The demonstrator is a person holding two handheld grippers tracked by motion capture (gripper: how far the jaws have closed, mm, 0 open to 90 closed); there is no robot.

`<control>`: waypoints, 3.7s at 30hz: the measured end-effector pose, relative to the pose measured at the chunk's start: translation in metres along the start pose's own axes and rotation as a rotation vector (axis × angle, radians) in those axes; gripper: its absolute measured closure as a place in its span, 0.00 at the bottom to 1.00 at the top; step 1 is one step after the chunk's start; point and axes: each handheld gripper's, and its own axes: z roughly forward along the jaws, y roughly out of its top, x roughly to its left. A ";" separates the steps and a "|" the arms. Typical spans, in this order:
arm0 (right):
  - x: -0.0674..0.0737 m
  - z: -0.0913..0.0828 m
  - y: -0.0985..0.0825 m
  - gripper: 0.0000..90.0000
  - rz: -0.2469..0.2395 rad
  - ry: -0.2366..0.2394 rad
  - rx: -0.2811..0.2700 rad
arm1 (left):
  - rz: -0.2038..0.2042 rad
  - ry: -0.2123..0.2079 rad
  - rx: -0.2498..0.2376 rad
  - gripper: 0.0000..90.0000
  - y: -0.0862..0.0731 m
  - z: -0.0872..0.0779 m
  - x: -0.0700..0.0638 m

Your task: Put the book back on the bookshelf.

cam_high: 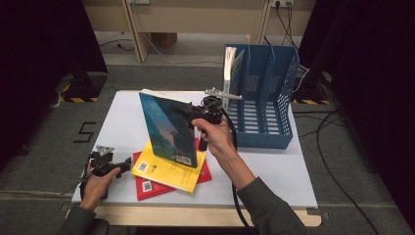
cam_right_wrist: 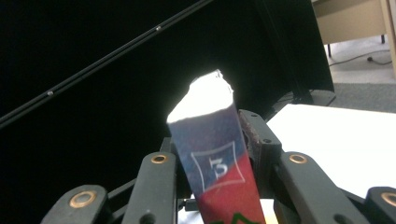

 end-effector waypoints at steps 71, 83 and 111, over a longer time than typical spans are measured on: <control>-0.114 -0.178 0.159 0.79 0.091 -0.627 -0.389 | -0.002 0.010 -0.002 0.16 0.000 0.000 -0.002; -0.129 -0.163 0.167 0.79 0.072 -0.695 -0.364 | 0.005 0.013 -0.006 0.16 0.000 0.000 -0.002; -0.147 -0.155 0.134 0.79 0.043 -0.731 -0.354 | 0.013 0.020 -0.003 0.16 0.000 -0.001 -0.003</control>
